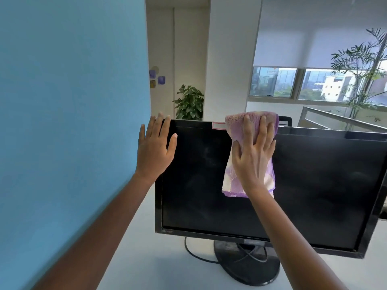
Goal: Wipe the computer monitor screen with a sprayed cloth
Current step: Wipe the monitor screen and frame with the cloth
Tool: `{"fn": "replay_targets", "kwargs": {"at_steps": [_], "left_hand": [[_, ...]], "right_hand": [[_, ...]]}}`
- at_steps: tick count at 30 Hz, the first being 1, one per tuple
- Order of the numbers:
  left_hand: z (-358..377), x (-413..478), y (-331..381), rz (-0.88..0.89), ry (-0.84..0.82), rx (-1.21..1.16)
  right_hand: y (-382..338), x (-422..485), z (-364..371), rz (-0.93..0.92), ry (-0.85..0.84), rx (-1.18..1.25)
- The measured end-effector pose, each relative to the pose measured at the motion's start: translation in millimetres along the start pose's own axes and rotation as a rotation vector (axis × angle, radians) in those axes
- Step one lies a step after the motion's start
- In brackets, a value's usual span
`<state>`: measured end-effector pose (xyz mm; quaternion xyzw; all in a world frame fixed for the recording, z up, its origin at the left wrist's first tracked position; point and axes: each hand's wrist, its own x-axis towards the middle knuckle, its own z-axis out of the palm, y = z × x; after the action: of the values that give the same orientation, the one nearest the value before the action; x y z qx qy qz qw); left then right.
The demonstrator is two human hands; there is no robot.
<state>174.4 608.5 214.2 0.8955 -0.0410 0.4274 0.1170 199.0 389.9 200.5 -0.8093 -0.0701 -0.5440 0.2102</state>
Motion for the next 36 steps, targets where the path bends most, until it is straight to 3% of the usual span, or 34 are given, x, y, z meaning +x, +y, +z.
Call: {"fn": "replay_targets", "kwargs": {"at_steps": [7,14,20,22,27,29,36], "left_hand": [[3.9,15.6,-16.0,-0.157,-0.026,-0.586],[1.4,17.4,-22.2,-0.136,0.101,-0.775],[4.4,17.0,-28.8,-0.052,0.099,-0.769],[6.2,17.3,-29.7,-0.03,0.093,-0.767],[11.3,14.2,-31.6,-0.062,0.124,-0.858],[13.3,14.4,-33.2,-0.07,0.129,-0.894],[13.0,15.6,-34.0,-0.052,0.119,-0.913]], "right_hand": [[-57.6,-5.1,35.9,-0.03,-0.024,-0.003],[-109.4,-25.9,70.3,-0.2,-0.08,-0.077],[-83.0,-48.0,75.8,-0.475,-0.106,-0.28],[-64.9,-42.3,68.9,-0.424,-0.069,-0.312],[-63.7,-28.5,62.5,-0.006,0.012,-0.185],[-79.0,-28.3,68.6,0.029,0.007,-0.151],[-99.6,-72.6,96.5,-0.397,-0.11,-0.238]]}}
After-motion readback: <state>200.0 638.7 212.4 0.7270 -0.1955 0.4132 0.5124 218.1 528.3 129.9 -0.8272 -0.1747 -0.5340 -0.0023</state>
